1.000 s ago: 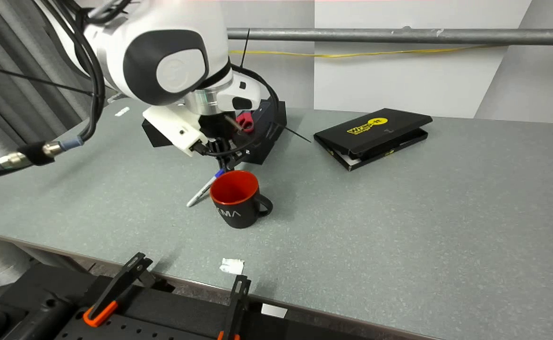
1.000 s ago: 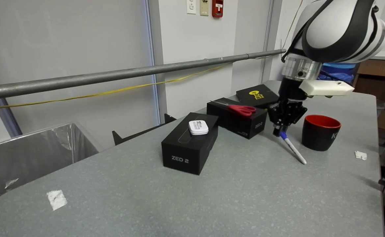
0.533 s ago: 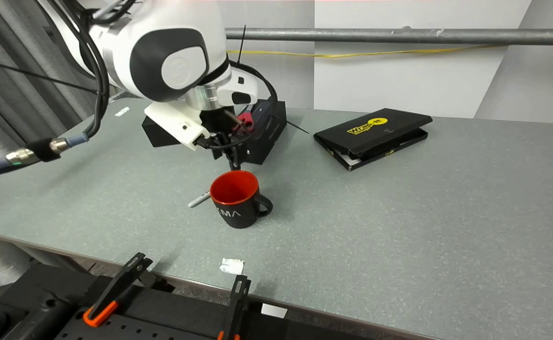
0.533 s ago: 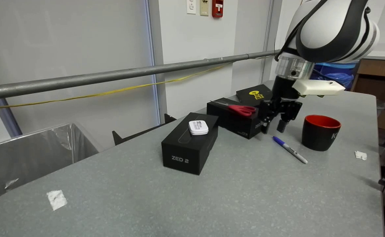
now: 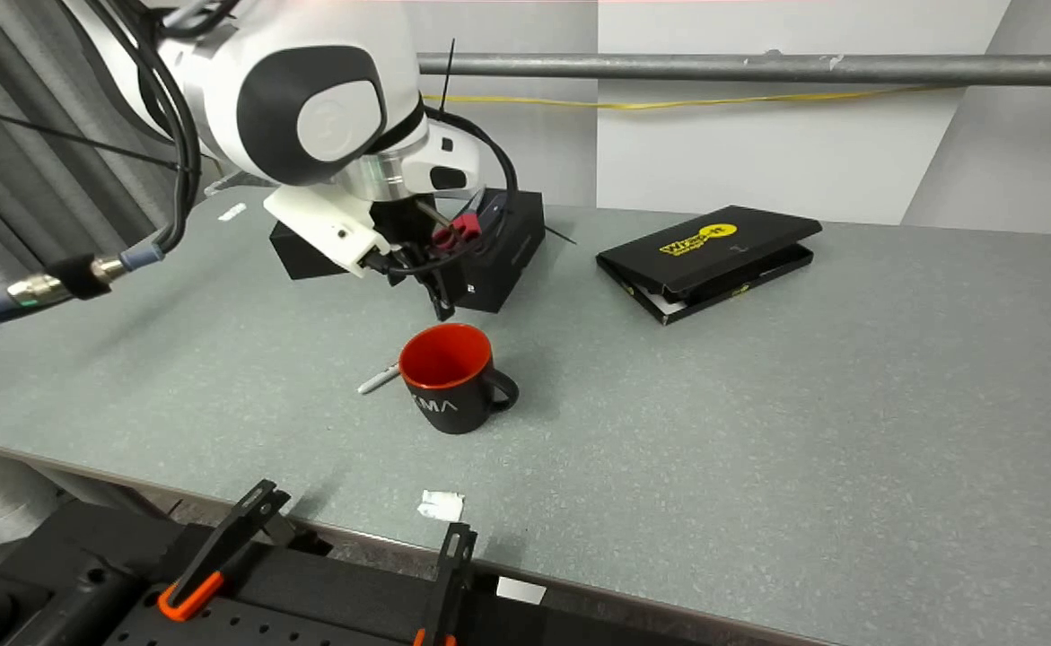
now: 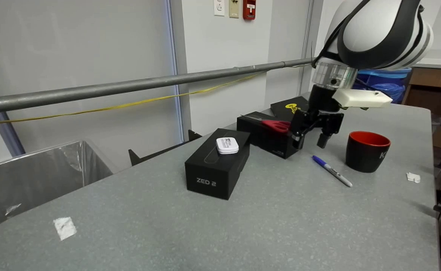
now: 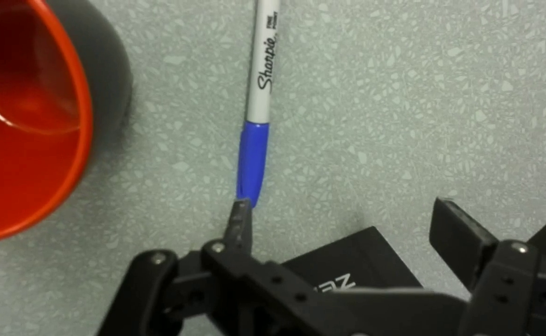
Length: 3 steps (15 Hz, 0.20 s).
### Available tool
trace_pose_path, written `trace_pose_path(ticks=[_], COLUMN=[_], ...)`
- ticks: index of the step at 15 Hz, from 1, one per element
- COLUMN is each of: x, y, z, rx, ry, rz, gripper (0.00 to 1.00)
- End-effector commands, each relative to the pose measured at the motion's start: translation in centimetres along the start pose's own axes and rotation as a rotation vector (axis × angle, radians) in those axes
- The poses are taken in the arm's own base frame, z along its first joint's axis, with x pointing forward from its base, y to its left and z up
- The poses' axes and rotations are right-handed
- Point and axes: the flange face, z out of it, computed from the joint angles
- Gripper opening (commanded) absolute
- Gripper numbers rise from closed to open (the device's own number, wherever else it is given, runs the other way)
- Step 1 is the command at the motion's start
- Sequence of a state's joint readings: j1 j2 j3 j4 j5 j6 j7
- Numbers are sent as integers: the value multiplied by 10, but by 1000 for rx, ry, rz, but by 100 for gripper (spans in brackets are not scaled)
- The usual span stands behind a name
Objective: Pick up the marker in the mug and put it on the table
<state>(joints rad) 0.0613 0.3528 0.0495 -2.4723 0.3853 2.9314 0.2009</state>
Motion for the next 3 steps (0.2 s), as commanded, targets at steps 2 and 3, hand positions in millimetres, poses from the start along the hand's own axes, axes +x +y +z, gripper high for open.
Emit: trace_pose_path(ticks=[2,3], x=[0,0], y=[0,0], z=[0,0], rx=[-1,-1], ry=[-1,-1], rz=[1,1], gripper=[100,100])
